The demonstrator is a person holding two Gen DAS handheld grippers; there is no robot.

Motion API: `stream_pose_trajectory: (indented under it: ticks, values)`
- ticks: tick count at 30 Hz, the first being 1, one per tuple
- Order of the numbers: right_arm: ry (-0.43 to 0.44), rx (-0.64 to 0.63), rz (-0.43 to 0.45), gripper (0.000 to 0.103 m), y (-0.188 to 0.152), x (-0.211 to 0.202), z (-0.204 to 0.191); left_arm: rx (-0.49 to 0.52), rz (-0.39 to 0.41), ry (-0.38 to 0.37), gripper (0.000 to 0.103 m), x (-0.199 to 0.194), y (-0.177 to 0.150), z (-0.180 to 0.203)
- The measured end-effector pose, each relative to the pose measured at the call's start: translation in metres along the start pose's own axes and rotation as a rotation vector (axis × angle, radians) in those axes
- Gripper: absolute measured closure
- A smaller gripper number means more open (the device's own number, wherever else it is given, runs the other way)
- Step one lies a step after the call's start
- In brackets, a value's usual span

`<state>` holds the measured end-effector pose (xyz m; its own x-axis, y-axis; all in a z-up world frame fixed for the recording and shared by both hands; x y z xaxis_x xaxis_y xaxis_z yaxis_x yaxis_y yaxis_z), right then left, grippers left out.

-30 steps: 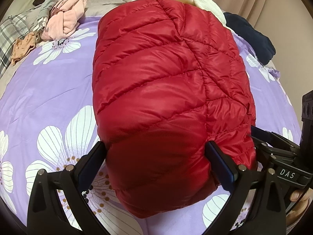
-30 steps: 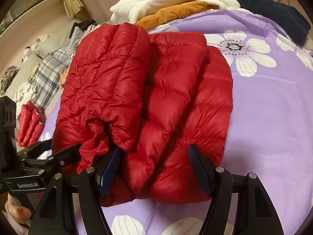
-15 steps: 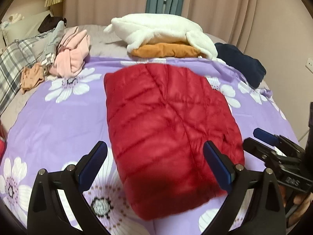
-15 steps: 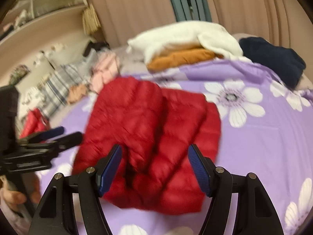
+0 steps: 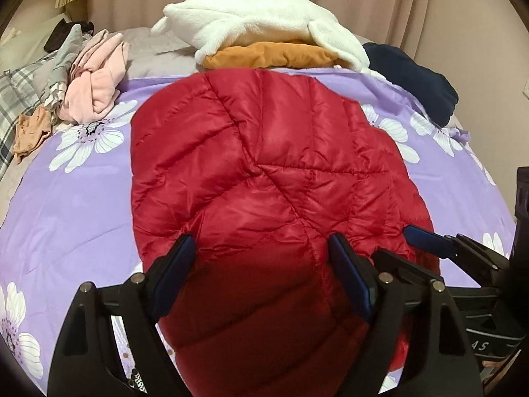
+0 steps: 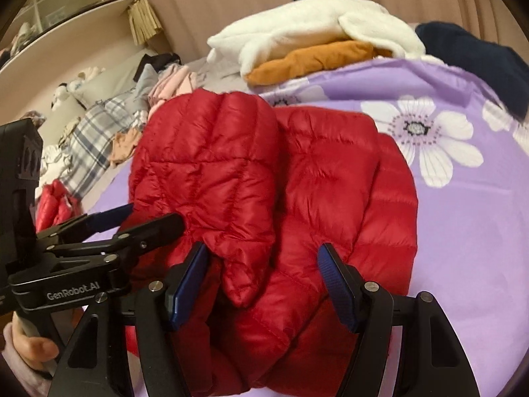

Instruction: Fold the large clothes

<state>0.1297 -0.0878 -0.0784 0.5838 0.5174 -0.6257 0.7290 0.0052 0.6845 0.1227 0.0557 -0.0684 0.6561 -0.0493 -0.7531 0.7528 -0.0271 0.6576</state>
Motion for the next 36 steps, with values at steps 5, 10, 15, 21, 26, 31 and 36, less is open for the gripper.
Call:
stream_pose_trajectory:
  ticks: [5,10,15,21,26,31,36]
  values:
    - [-0.001,0.006,-0.013,0.033,-0.003,0.005,0.002,-0.001,-0.015,-0.013,0.02,0.009,-0.002,0.001]
    - [0.003,0.015,-0.02,0.033,-0.003,0.007,0.004,-0.007,-0.022,-0.009,0.02,0.011,-0.002,-0.001]
    - [-0.006,0.003,-0.011,0.033,0.001,-0.006,-0.001,-0.018,-0.009,0.008,0.018,-0.003,-0.001,-0.001]
    - [-0.019,-0.026,0.022,0.033,0.003,-0.032,-0.01,-0.02,-0.006,0.031,0.018,-0.031,-0.008,-0.002]
    - [-0.063,-0.053,0.035,0.033,0.004,-0.056,-0.018,-0.031,-0.021,0.068,0.016,-0.055,-0.019,-0.007]
    - [-0.098,-0.047,0.038,0.016,0.002,-0.079,-0.024,-0.065,-0.028,0.076,0.0,-0.086,-0.029,-0.012]
    - [-0.084,-0.015,0.041,0.013,0.0,-0.103,-0.029,-0.094,-0.024,0.097,0.0,-0.118,-0.038,-0.015]
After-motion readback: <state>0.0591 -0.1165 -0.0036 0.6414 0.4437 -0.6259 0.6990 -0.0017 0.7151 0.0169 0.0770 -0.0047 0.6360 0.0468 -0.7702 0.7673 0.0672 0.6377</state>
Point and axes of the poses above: each gripper's, at about its wrist camera, not at the fingertips, and x roughly the way its jaws point, z to its right, y to its top, the point moved 5 cm from there along x, roughly the way its jaws point, and after that the axes turned 4 degrees about y, right-handed, at the moved point
